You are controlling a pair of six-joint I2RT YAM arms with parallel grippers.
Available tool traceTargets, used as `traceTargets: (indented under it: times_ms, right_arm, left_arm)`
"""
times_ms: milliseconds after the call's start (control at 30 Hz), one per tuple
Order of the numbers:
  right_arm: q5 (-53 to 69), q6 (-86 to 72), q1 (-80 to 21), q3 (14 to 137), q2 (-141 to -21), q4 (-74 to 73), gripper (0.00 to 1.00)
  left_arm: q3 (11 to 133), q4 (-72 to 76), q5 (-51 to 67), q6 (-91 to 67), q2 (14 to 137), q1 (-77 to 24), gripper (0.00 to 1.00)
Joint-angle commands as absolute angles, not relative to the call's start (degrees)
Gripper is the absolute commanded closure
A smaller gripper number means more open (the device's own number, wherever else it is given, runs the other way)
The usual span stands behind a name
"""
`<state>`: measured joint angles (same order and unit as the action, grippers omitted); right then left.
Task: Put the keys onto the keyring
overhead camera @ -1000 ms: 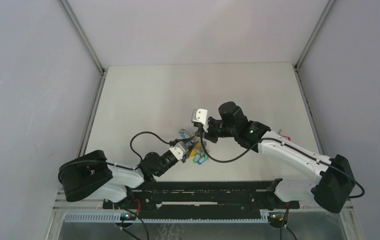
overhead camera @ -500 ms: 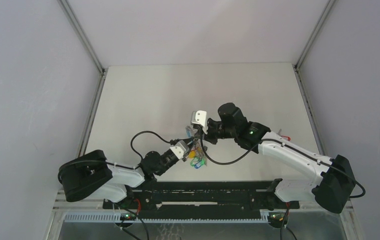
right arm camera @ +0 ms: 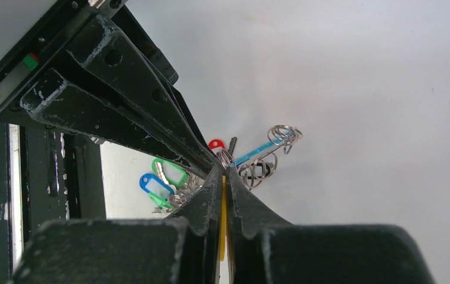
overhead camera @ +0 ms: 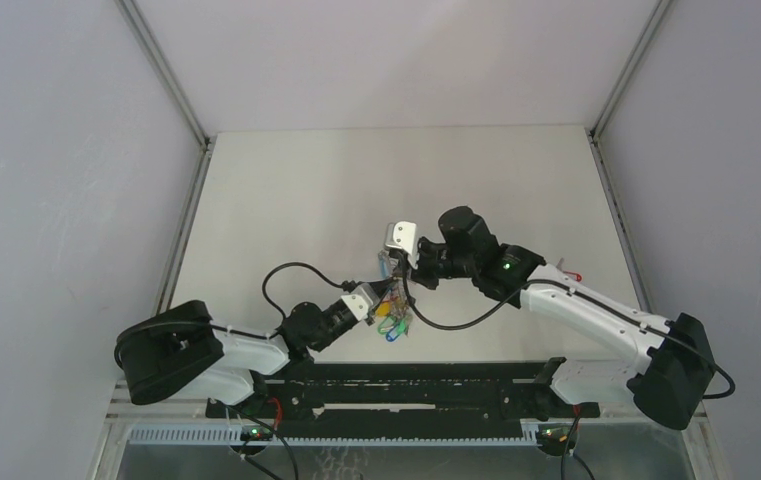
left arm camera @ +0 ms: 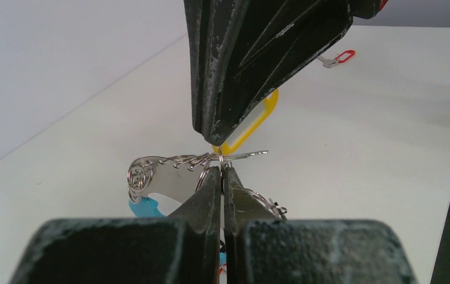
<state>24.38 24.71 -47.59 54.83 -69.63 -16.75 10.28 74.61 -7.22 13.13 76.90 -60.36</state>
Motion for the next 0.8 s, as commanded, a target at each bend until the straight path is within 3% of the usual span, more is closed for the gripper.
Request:
traceTargets:
  times_ms: [0,400,467,633,767]
  right_arm:
    - [22.57,24.94,-46.65,57.79,-66.49,-17.40,1.00]
    - [23.09,24.63,-46.14,57.74,-65.57,-17.73,1.00]
    - [23.35,24.67,-46.14,57.74,-65.69,-17.72,1.00]
    - [22.51,24.32,-46.03,57.05,-66.12,-19.18,1.00]
    - [19.65,22.91,-46.05,52.56,-63.77,-15.81,0.71]
  left_arm:
    - [11.14,76.04,-6.96,12.86,75.65,-60.11,1.00]
    - [11.42,75.93,-6.53,12.22,77.64,-60.09,0.94]
    - [11.51,75.92,-6.26,12.20,77.89,-60.09,0.99]
    - [11.55,75.89,-7.07,12.15,77.37,-60.12,1.00]
    - [11.81,75.17,-7.94,11.84,76.58,-60.10,1.00]
